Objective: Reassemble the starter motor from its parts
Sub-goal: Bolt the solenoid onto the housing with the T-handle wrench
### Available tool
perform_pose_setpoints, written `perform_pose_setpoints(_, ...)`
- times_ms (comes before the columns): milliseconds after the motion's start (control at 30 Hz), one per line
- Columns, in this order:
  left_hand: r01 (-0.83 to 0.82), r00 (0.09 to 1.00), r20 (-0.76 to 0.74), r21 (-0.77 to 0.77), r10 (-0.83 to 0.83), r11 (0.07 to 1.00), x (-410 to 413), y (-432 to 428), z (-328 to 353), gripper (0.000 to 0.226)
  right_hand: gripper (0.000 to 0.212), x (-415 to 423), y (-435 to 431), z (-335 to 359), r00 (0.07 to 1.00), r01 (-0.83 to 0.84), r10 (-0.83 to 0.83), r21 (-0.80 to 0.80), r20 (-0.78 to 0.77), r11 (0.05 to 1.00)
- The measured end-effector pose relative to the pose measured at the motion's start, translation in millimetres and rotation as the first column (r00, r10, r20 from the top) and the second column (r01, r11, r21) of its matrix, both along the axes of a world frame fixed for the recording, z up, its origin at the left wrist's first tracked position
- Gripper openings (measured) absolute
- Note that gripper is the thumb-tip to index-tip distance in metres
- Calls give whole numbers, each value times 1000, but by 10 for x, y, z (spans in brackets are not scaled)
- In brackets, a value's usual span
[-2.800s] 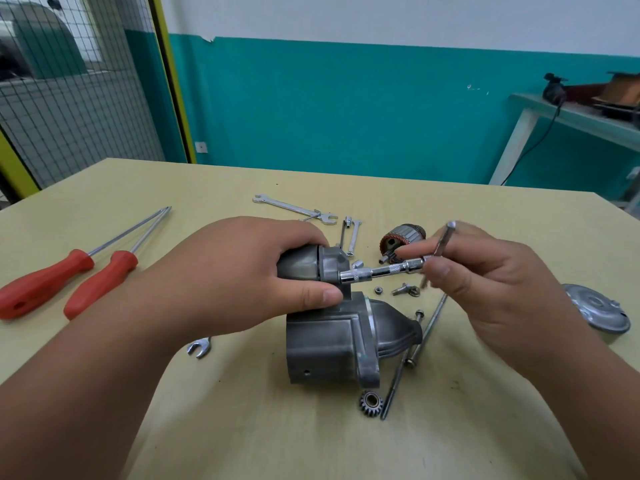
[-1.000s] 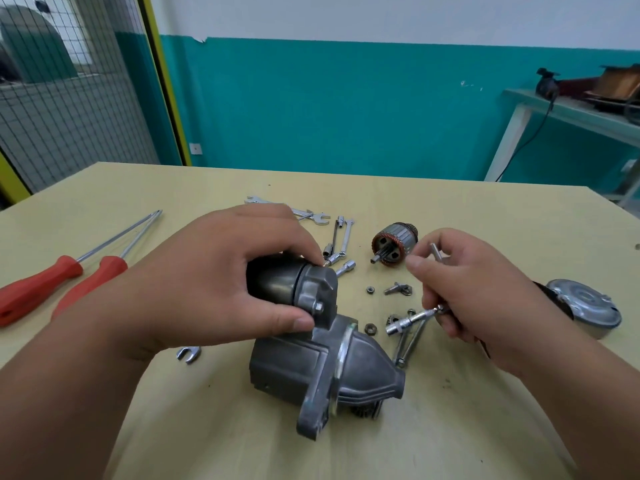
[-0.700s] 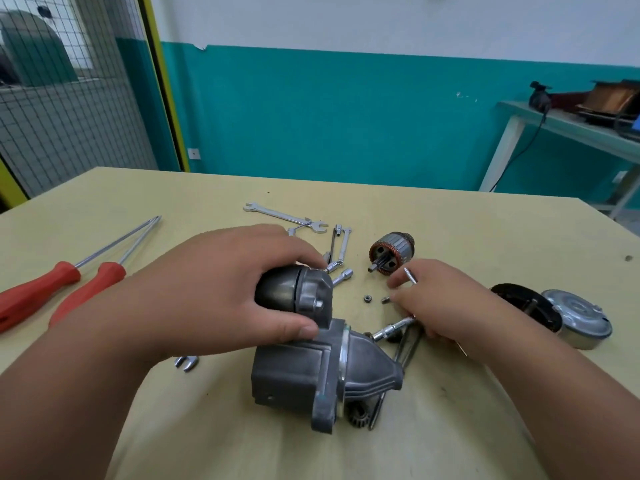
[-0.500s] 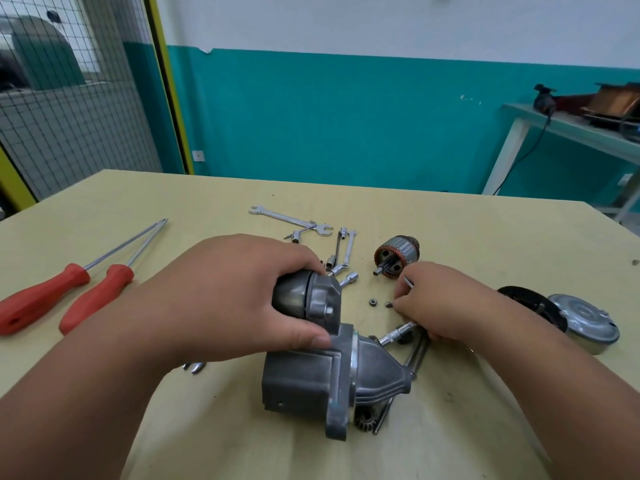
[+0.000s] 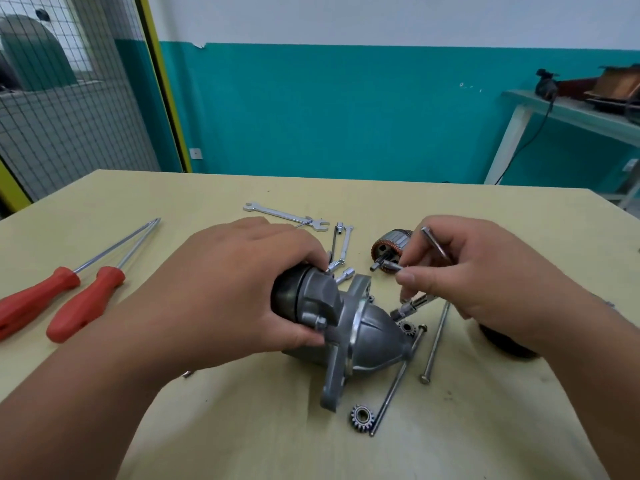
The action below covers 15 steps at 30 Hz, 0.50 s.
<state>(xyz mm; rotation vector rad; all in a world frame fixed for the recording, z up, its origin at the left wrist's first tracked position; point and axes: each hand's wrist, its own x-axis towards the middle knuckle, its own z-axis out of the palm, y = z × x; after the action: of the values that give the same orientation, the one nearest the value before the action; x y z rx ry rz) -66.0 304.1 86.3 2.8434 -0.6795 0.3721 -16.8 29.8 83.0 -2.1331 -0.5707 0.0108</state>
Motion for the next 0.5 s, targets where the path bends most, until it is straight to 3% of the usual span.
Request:
perform_pose_setpoints(167, -14, 999, -42, 30, 15, 999, 5, -6, 16, 69, 18, -192, 102, 62, 960, -28, 40, -48, 276, 998)
perform_pose_setpoints(500, -20, 1000, 16, 53, 19, 998, -27, -55, 2, 63, 26, -378, 405, 75, 921, 144, 33, -416, 389, 898)
